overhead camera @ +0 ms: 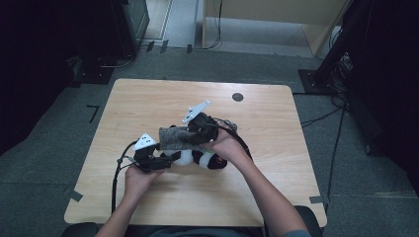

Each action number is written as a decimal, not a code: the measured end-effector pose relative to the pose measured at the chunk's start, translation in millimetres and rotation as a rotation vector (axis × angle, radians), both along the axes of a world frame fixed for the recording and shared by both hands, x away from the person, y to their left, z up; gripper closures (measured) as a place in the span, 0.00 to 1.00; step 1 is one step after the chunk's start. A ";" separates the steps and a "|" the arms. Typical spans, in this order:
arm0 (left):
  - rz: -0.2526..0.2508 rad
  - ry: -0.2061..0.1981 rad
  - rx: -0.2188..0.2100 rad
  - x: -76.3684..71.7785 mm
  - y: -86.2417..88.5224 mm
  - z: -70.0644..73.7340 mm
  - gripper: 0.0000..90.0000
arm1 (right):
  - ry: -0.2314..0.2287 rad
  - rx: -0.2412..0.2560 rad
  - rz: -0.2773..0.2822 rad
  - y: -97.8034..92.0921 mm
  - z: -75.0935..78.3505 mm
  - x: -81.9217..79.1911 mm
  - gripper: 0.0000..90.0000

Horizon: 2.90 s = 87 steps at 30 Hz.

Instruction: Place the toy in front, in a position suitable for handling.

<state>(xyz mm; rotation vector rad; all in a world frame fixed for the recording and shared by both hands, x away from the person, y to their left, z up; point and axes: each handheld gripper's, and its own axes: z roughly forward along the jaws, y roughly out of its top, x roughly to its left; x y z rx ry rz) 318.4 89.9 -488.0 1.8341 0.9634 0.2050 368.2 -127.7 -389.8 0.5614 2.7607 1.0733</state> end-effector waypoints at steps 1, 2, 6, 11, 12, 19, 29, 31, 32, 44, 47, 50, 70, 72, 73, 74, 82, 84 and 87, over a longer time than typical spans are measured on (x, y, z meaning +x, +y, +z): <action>0.002 -0.001 -0.002 0.1 -0.1 -0.1 0.25 | -0.005 0.005 0.001 0.4 2.1 -1.9 0.83; 0.003 0.000 -0.005 0.3 -0.1 -0.1 0.25 | -0.007 0.010 0.004 1.0 4.5 -4.1 0.84; 0.004 0.001 -0.005 0.4 -0.2 -0.2 0.25 | -0.013 -0.019 0.046 10.3 2.8 -11.8 0.83; 0.007 0.000 0.001 0.3 -0.3 -0.4 0.26 | -0.053 -0.067 0.046 17.0 -4.7 -13.8 0.83; 0.008 -0.001 0.004 0.2 -0.5 -0.2 0.27 | -0.060 -0.072 0.036 16.5 -3.9 -13.8 0.84; 0.010 -0.005 0.014 0.1 -1.6 0.3 0.27 | -0.081 -0.067 -0.011 10.3 -0.9 -9.4 0.84; 0.004 -0.006 0.015 0.3 -1.2 0.2 0.27 | -0.088 -0.050 -0.097 -5.3 2.2 0.8 0.84; 0.002 -0.007 0.016 0.3 -1.0 0.1 0.27 | -0.094 -0.050 -0.117 -9.2 2.4 3.1 0.84; 0.002 -0.007 0.016 0.3 -1.0 0.0 0.27 | -0.091 -0.051 -0.127 -11.5 2.5 4.3 0.84; 0.002 -0.009 0.014 1.0 -0.7 -0.5 0.27 | -0.094 -0.003 -0.201 -38.5 17.0 8.8 0.85; 0.003 -0.009 0.014 0.9 -0.8 -0.4 0.27 | -0.095 0.042 -0.181 -38.1 28.1 1.2 0.85; 0.004 -0.009 0.013 0.9 -0.9 -0.3 0.27 | -0.103 0.059 -0.146 -30.4 34.7 -8.1 0.85; 0.010 -0.002 0.021 1.0 -1.3 -0.3 0.26 | -0.068 -0.060 -0.055 7.1 -2.4 -14.3 0.83; 0.010 -0.002 0.025 1.0 -1.3 -0.2 0.26 | -0.062 -0.059 -0.070 3.0 -1.2 -12.6 0.84; 0.009 -0.003 0.028 1.0 -1.3 -0.1 0.26 | -0.058 -0.055 -0.077 0.4 -0.7 -11.2 0.84; 0.009 -0.003 0.029 1.0 -1.3 -0.1 0.26 | -0.052 -0.052 -0.090 -2.3 -0.2 -10.4 0.83; 0.007 0.001 0.027 1.2 -1.5 0.0 0.26 | -0.040 -0.037 -0.155 -25.1 1.0 -0.3 0.84; 0.006 0.001 0.029 1.4 -1.4 0.1 0.26 | -0.036 -0.038 -0.180 -31.8 0.1 3.2 0.84; 0.008 0.003 0.025 1.6 -1.6 0.1 0.26 | -0.029 -0.027 -0.204 -41.0 -0.6 7.7 0.84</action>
